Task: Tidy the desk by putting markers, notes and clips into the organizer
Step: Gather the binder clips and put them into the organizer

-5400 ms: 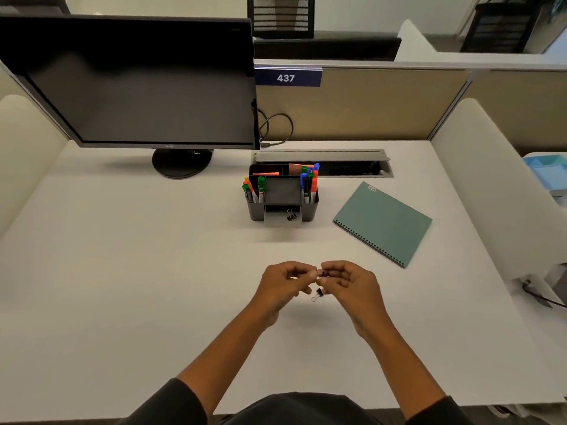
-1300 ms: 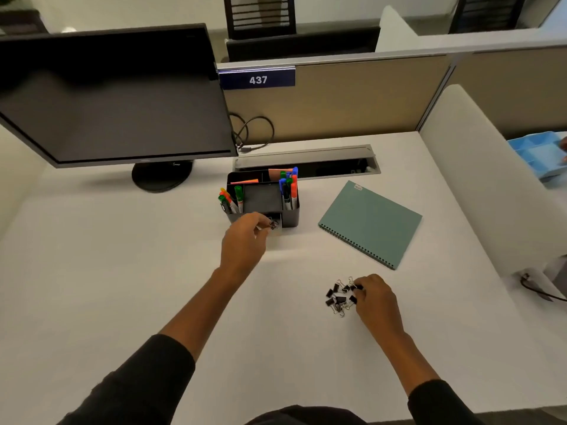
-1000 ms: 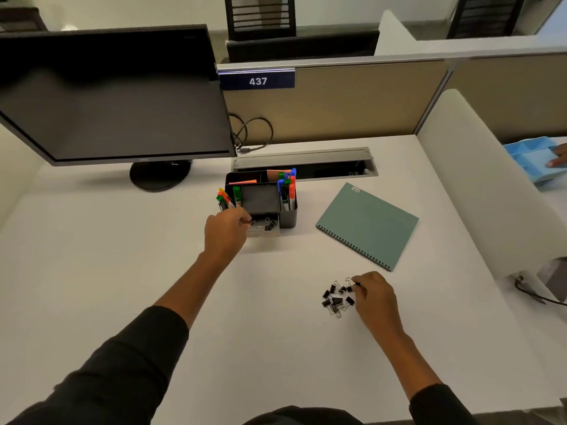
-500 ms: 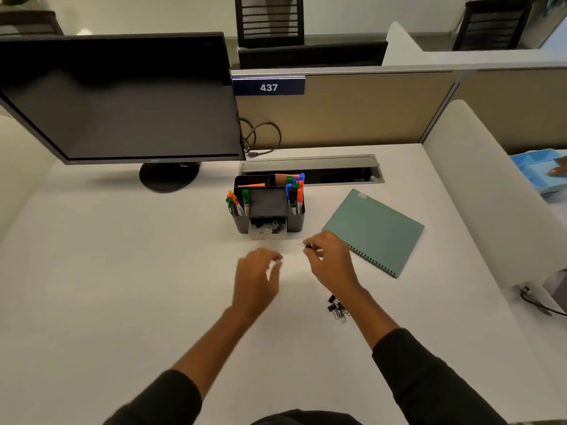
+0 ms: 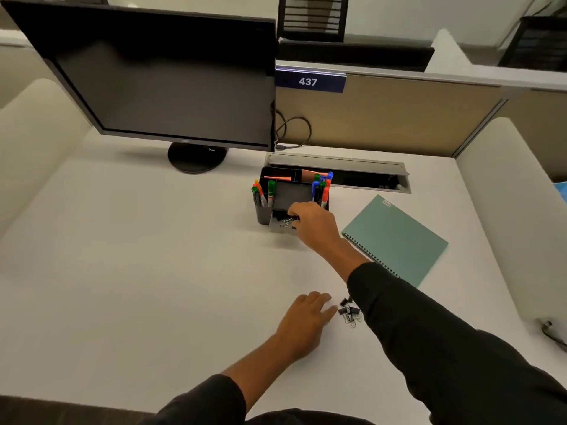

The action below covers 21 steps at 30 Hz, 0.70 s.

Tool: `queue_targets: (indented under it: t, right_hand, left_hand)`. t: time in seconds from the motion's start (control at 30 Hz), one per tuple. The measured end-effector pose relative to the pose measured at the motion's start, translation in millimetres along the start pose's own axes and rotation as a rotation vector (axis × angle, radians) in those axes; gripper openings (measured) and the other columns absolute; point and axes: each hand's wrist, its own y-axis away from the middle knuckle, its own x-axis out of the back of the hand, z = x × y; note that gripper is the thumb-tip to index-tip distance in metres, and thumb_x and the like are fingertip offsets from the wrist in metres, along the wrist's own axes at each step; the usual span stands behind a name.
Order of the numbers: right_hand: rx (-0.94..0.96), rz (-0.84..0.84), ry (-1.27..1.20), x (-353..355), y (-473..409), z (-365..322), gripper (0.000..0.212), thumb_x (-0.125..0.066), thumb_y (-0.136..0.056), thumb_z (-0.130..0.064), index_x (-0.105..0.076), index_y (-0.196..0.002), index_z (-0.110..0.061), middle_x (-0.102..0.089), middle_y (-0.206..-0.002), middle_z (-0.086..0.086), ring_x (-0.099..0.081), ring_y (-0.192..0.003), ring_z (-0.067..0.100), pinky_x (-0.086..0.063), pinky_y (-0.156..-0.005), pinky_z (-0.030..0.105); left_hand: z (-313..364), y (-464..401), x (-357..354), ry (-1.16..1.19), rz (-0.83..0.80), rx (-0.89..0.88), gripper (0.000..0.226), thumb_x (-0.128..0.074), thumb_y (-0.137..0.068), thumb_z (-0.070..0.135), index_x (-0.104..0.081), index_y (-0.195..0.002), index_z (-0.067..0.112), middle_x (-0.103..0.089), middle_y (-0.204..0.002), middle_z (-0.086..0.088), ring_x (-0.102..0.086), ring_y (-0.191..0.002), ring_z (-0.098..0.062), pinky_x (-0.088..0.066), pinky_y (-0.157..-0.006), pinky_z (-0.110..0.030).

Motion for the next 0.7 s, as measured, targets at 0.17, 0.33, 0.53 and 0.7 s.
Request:
queue_targets:
  t: [0.17, 0.33, 0.53, 0.7]
  right_hand:
    - [0.042, 0.004, -0.002, -8, -3, -1, 0.021, -0.068, -0.095, -0.017, -0.07, -0.116, -0.018, -0.074, -0.104, 0.007, -0.066, -0.093, 0.026, -0.058, -0.074, 0.038]
    - [0.061, 0.029, -0.022, -11, -4, 3, 0.022, -0.07, -0.093, -0.019, -0.072, -0.115, -0.017, -0.075, -0.102, 0.007, -0.067, -0.094, 0.027, -0.058, -0.075, 0.04]
    - [0.053, 0.077, -0.084, -1, 2, 11, 0.022, -0.067, -0.096, -0.018, -0.075, -0.117, -0.017, -0.076, -0.113, 0.003, -0.068, -0.104, 0.024, -0.06, -0.082, 0.04]
    - [-0.033, 0.173, -0.207, 17, 32, 36, 0.021, -0.071, -0.095, -0.024, -0.076, -0.115, -0.019, -0.076, -0.111, -0.002, -0.068, -0.093, 0.013, -0.048, -0.076, 0.015]
  left_hand:
    - [0, -1, 3, 0.012, 0.032, -0.033, 0.039, -0.083, -0.085, 0.018, -0.073, -0.122, 0.021, -0.068, -0.128, -0.004, -0.064, -0.114, -0.021, -0.056, -0.094, -0.032]
    - [6, -10, 0, 0.038, 0.018, -0.002, 0.048, -0.073, -0.094, 0.024, -0.057, -0.139, 0.018, -0.06, -0.141, -0.006, -0.059, -0.125, -0.024, -0.054, -0.101, -0.037]
    - [13, -23, -2, 0.042, -0.038, -0.051, 0.057, -0.07, -0.097, 0.027, -0.046, -0.148, 0.02, -0.052, -0.151, -0.008, -0.055, -0.13, -0.027, -0.051, -0.103, -0.039]
    - [13, -32, -9, 0.024, -0.08, -0.103, 0.047, -0.073, -0.092, 0.015, -0.059, -0.136, 0.021, -0.057, -0.14, -0.007, -0.057, -0.118, -0.026, -0.052, -0.09, -0.036]
